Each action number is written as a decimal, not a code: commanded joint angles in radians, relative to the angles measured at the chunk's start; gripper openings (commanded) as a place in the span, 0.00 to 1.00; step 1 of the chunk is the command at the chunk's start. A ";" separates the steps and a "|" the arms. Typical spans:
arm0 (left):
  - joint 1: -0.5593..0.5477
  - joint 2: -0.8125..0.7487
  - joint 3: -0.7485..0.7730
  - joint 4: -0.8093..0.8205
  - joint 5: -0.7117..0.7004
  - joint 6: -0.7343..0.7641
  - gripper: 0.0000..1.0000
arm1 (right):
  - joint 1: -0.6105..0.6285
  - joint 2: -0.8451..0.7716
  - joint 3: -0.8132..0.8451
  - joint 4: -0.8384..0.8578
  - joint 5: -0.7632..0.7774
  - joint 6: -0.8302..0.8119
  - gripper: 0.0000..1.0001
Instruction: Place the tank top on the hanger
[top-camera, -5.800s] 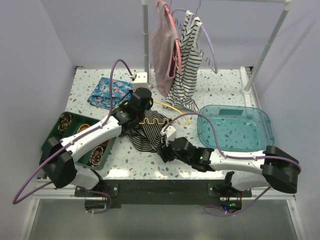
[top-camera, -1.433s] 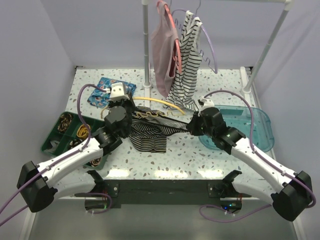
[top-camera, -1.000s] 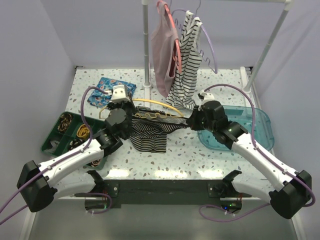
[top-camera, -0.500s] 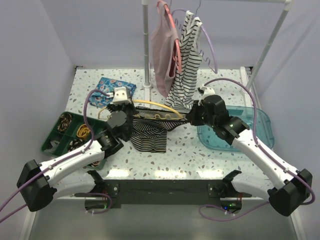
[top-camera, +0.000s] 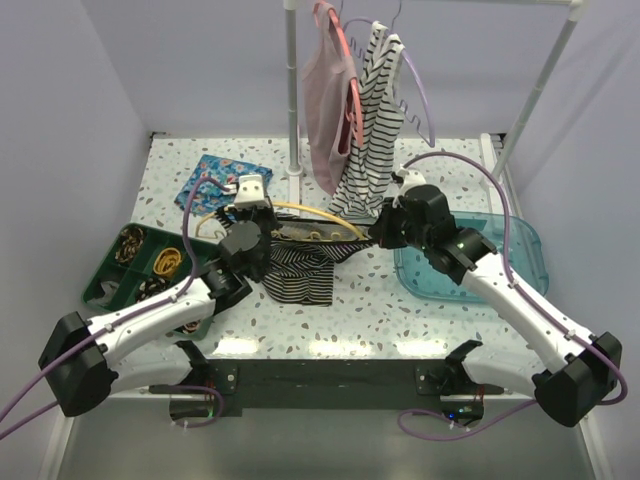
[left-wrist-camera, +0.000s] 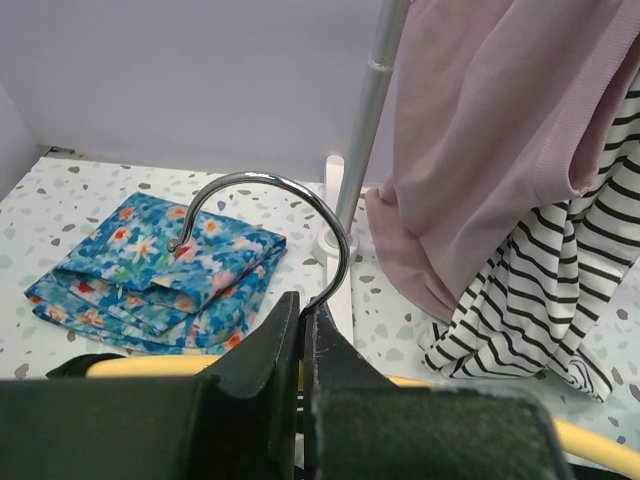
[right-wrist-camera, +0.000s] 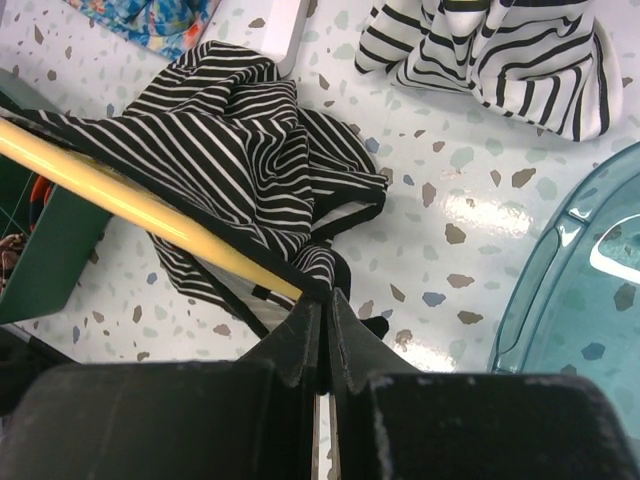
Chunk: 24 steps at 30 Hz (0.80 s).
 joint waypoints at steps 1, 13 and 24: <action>-0.015 0.007 0.052 0.095 -0.018 0.021 0.00 | -0.004 -0.004 0.067 -0.007 -0.007 -0.018 0.00; -0.059 0.076 0.138 0.061 -0.045 0.043 0.00 | 0.088 0.111 0.239 0.029 -0.028 0.016 0.00; -0.092 0.124 0.250 0.027 -0.045 0.067 0.00 | 0.165 0.195 0.452 0.018 0.058 0.022 0.00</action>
